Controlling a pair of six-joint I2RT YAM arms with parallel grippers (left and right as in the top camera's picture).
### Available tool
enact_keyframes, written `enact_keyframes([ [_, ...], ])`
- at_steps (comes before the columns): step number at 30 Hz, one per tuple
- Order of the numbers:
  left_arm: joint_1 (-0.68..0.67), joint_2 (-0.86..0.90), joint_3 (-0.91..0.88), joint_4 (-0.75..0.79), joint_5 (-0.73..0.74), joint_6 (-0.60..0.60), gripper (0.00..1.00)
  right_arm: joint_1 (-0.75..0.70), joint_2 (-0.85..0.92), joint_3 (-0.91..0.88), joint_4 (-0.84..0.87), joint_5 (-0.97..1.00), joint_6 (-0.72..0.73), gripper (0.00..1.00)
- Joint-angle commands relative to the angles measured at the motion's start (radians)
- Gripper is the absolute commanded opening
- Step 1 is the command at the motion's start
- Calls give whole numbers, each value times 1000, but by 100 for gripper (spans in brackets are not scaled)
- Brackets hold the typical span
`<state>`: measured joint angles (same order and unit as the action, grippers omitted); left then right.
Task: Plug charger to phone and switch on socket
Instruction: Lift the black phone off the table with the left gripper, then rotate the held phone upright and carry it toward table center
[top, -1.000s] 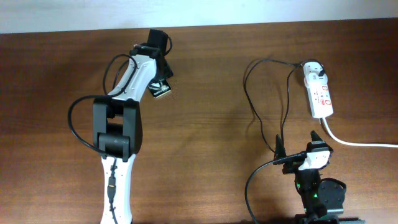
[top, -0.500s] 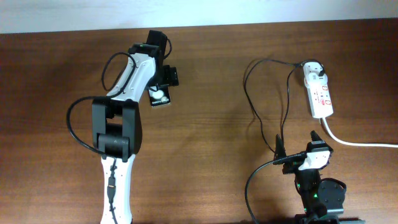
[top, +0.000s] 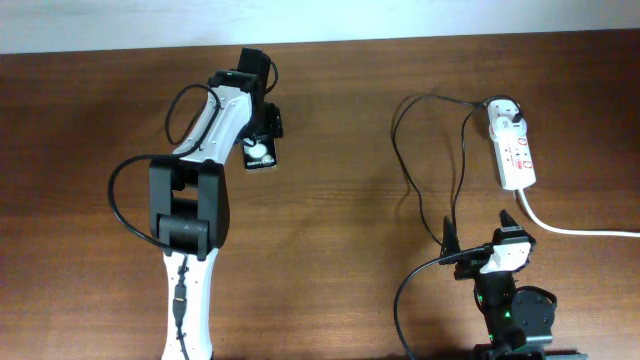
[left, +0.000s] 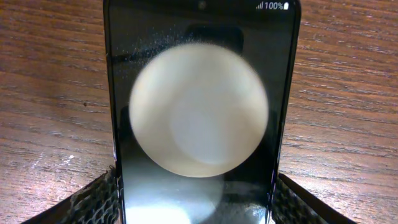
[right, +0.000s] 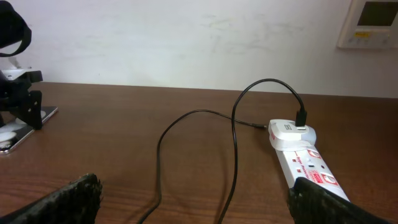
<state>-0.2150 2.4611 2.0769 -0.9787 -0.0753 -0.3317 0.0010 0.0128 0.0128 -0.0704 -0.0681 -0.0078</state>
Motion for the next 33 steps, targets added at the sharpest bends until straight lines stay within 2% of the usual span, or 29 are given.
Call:
enact_keyframes([
  [1,2,40,-14,-31,-25,11,66,5,-6,-7,-2,12,-3,99],
  [4,2,35,119,-159,-24,11,58,5,-6,-7,-2,12,-3,99],
  [12,0,35,646,-619,9,12,56,5,-6,-7,-2,13,-3,99],
  [14,0,35,755,-701,9,12,55,5,-6,-7,-2,13,-3,99],
  [16,0,5,824,-710,63,42,52,5,-6,-7,-2,13,-3,99],
  [27,-5,-462,767,-710,162,103,51,5,-6,-7,-2,12,-3,99],
  [33,-11,-872,339,-710,158,102,52,5,-6,-7,-2,13,-3,99],
])
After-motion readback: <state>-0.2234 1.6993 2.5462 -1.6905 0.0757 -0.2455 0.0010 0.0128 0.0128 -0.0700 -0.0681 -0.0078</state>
